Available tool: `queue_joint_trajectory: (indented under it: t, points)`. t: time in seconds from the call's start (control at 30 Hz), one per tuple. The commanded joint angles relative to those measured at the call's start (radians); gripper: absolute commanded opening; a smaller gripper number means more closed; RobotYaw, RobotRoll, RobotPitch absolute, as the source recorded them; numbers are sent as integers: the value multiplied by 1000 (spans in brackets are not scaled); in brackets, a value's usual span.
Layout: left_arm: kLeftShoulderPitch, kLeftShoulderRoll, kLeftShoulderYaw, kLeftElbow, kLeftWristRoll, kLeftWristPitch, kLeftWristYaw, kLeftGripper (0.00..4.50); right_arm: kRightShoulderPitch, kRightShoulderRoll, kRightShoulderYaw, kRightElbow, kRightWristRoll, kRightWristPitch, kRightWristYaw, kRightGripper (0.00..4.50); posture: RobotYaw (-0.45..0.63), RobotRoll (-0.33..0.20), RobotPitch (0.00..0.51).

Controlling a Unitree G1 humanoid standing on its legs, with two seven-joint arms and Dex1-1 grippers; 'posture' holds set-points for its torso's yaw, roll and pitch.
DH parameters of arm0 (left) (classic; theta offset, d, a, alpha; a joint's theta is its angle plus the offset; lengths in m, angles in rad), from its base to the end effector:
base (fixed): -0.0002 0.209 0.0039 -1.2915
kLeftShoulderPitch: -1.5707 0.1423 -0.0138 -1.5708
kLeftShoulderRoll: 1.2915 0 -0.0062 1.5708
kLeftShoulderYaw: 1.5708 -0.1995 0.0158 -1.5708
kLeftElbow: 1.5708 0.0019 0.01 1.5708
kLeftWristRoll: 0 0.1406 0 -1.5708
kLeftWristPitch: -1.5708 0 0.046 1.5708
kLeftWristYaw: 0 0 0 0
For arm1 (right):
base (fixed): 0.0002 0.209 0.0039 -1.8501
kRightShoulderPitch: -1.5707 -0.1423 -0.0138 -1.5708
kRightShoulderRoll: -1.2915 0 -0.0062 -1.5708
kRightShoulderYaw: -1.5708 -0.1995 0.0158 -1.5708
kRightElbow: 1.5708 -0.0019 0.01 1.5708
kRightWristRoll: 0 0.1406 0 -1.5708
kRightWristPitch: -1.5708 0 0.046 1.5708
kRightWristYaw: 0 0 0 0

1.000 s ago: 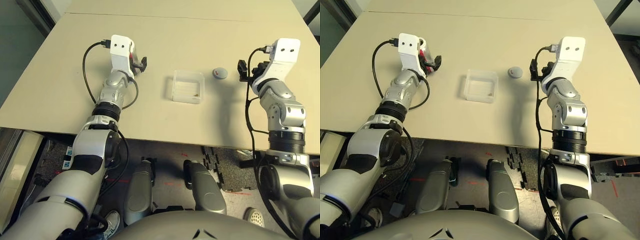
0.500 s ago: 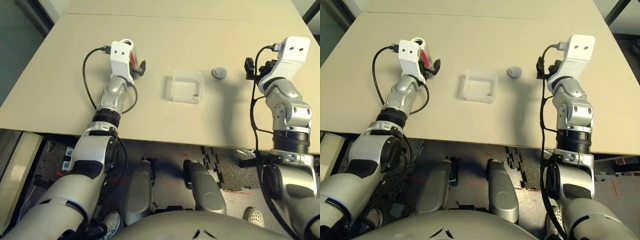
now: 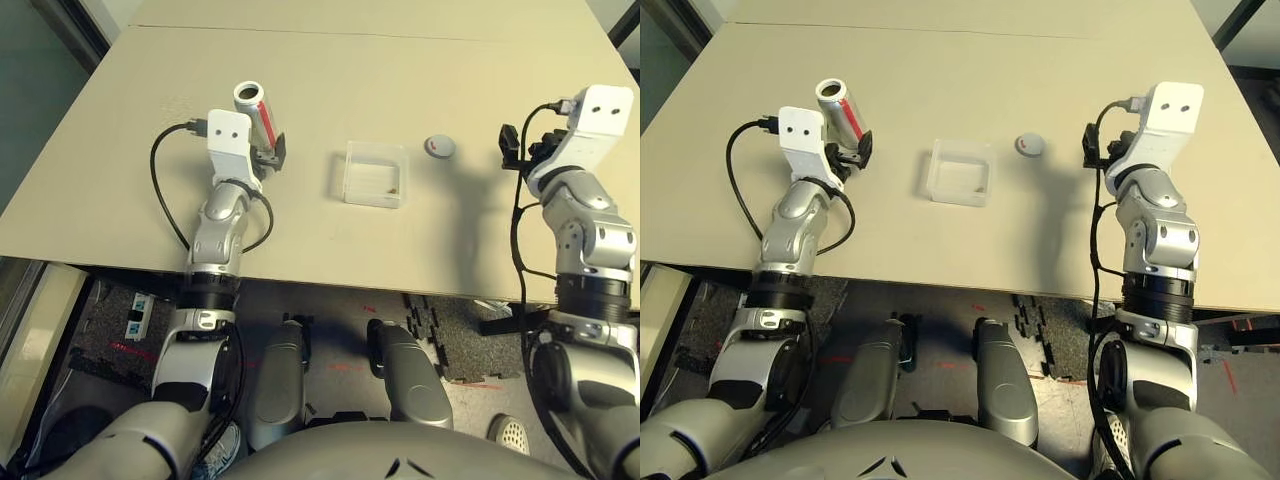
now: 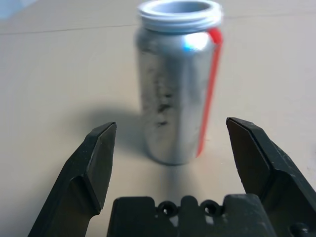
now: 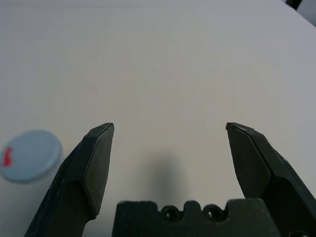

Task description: Pour the medicine from the bottle into the box.

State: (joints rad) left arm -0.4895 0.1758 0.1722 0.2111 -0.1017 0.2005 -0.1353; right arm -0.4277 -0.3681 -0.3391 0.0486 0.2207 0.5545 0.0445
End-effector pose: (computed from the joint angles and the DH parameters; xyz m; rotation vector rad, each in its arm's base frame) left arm 0.3006 0.1916 0.1058 0.0182 -0.0858 -0.0607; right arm 0.2743 -0.2633 0.1284 0.0084 0.0861 -0.2058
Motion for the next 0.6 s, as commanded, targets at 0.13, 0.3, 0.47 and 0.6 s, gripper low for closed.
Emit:
queue_joint_trajectory:
  t: [0.13, 0.3, 0.47, 0.6]
  points:
    - [-25, 93, 106, 60, -43, -41, 10, 4473, 34, -15, -61, 18, 1, -66, -8, 4500, 23, 0, 240]
    - [-103, 180, 187, 250, -61, -138, 31, 4473, 47, -37, -100, 74, -5, -131, -20, 4500, 19, 0, 245]
    - [-182, 298, 270, 501, -73, -288, 68, 4473, 46, -71, -130, 162, -18, -208, -40, 4500, 23, 0, 239]
    - [-218, 367, 303, 655, -75, -371, 94, 4473, 50, -92, -148, 223, -28, -265, -56, 4500, 18, 0, 237]
